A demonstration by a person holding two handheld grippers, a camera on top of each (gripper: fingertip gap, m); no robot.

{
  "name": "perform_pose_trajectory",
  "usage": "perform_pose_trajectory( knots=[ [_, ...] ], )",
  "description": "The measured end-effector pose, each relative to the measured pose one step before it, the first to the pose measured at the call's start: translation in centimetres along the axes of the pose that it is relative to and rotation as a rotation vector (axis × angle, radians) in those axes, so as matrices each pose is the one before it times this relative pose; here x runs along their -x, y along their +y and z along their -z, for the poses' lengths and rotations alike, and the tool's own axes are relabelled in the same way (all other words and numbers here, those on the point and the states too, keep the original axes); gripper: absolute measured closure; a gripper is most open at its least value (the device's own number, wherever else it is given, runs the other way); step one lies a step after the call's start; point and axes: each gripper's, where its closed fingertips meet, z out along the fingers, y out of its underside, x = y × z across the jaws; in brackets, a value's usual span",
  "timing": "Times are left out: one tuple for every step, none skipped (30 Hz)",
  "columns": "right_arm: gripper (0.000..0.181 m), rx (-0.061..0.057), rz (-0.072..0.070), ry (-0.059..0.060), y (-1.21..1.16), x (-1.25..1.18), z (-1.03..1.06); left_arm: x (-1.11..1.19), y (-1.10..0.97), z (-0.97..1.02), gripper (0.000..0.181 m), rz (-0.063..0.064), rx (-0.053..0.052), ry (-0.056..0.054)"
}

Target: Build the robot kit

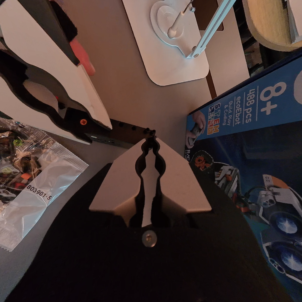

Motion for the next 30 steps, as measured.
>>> perform_pose_trajectory(
  knots=[
    [0.179, 0.0063, 0.0020, -0.0057, 0.032, 0.016, 0.019, 0.002, -0.035, -0.046, 0.159, 0.0069, 0.0011, 0.0017],
    [0.179, 0.0072, 0.0008, -0.0068, 0.042, 0.027, 0.031, -0.026, -0.034, -0.033, 0.159, -0.0032, 0.0018, 0.0012],
    [0.179, 0.0071, 0.0028, -0.0063, 0.061, 0.019, 0.038, -0.025, -0.045, -0.040, 0.159, 0.0011, -0.0040, -0.0028],
    [0.179, 0.0061, 0.0044, -0.0052, 0.030, 0.013, 0.018, -0.027, -0.048, -0.065, 0.160, 0.0014, -0.0079, -0.0059],
    [0.179, 0.0059, 0.0043, -0.0042, 0.033, 0.004, 0.010, -0.013, -0.019, -0.029, 0.160, -0.0014, -0.0023, -0.0036],
    [0.179, 0.0051, 0.0020, -0.0051, 0.005, 0.010, -0.005, 0.008, -0.022, -0.028, 0.161, -0.0030, 0.0026, -0.0014],
    [0.179, 0.0049, -0.0008, -0.0074, -0.016, -0.013, -0.027, 0.023, -0.016, -0.022, 0.162, -0.0001, 0.0002, -0.0023],
    [0.179, 0.0086, 0.0021, -0.0084, -0.014, 0.005, -0.018, 0.012, -0.012, -0.031, 0.163, 0.0037, -0.0039, -0.0020],
    [0.179, 0.0112, 0.0056, -0.0080, -0.004, -0.006, -0.016, 0.001, 0.005, -0.005, 0.163, 0.0019, -0.0026, -0.0001],
    [0.179, 0.0100, 0.0028, -0.0087, -0.031, -0.007, -0.041, 0.042, 0.012, 0.001, 0.163, 0.0008, 0.0009, -0.0017],
    [0.179, 0.0084, 0.0020, -0.0098, -0.033, -0.016, -0.039, 0.091, 0.015, -0.007, 0.163, -0.0002, 0.0016, -0.0046],
    [0.179, 0.0095, 0.0025, -0.0126, 0.010, 0.010, -0.015, -0.013, -0.005, -0.016, 0.163, 0.0024, -0.0013, 0.0002],
    [0.179, 0.0103, 0.0031, -0.0141, 0.031, 0.011, 0.018, -0.035, -0.023, -0.014, 0.163, 0.0012, -0.0018, 0.0007],
    [0.179, 0.0112, 0.0026, -0.0123, 0.021, 0.011, 0.000, 0.017, 0.009, -0.013, 0.163, -0.0041, 0.0008, -0.0028],
    [0.179, 0.0151, 0.0078, -0.0095, 0.034, 0.015, 0.006, -0.035, -0.012, -0.018, 0.163, -0.0025, -0.0002, -0.0007],
    [0.179, 0.0182, 0.0091, -0.0097, 0.021, 0.026, -0.022, -0.052, -0.028, -0.027, 0.163, 0.0054, -0.0024, 0.0024],
    [0.179, 0.0181, 0.0072, -0.0090, -0.007, 0.018, -0.102, -0.052, -0.040, -0.038, 0.162, 0.0031, -0.0030, 0.0019],
    [0.179, 0.0173, 0.0107, -0.0067, -0.033, -0.001, -0.070, 0.017, 0.012, -0.008, 0.162, -0.0057, 0.0020, -0.0033],
    [0.179, 0.0160, 0.0060, -0.0105, -0.015, -0.003, -0.030, 0.005, 0.019, 0.007, 0.162, -0.0052, 0.0016, -0.0023],
    [0.179, 0.0144, -0.0021, -0.0148, 0.027, -0.002, -0.015, -0.037, -0.016, 0.000, 0.162, 0.0013, -0.0011, 0.0015],
    [0.179, 0.0135, -0.0075, -0.0157, 0.040, -0.010, -0.057, -0.004, 0.001, -0.008, 0.162, 0.0005, -0.0015, -0.0020],
    [0.179, 0.0138, -0.0136, -0.0169, 0.044, -0.003, -0.094, -0.013, 0.000, 0.000, 0.162, -0.0033, -0.0002, -0.0016],
    [0.179, 0.0136, -0.0096, -0.0158, 0.057, -0.002, -0.079, -0.051, 0.001, -0.006, 0.161, -0.0037, 0.0017, 0.0009],
    [0.179, 0.0091, -0.0015, -0.0089, -0.006, -0.013, -0.037, 0.041, 0.009, 0.013, 0.161, -0.0001, 0.0017, -0.0017],
    [0.179, 0.0031, -0.0019, -0.0017, -0.048, -0.028, -0.022, 0.032, 0.023, 0.017, 0.161, 0.0028, 0.0000, 0.0008],
    [0.179, -0.0060, -0.0040, 0.0006, -0.079, -0.033, -0.031, 0.047, 0.032, 0.034, 0.161, 0.0032, 0.0003, 0.0008],
    [0.179, -0.0188, -0.0154, -0.0021, -0.144, -0.070, -0.043, 0.091, 0.059, 0.040, 0.160, -0.0011, 0.0025, -0.0031],
    [0.179, -0.0223, -0.0208, -0.0019, -0.127, -0.079, -0.038, 0.059, 0.056, 0.013, 0.160, -0.0021, 0.0011, -0.0018],
    [0.179, -0.0201, -0.0088, 0.0044, -0.061, -0.036, 0.024, -0.032, -0.008, 0.003, 0.159, 0.0021, -0.0014, 0.0033],
    [0.179, -0.0200, -0.0065, 0.0093, 0.000, -0.021, 0.110, -0.065, -0.027, 0.019, 0.160, -0.0006, 0.0006, 0.0031]
  ],
)
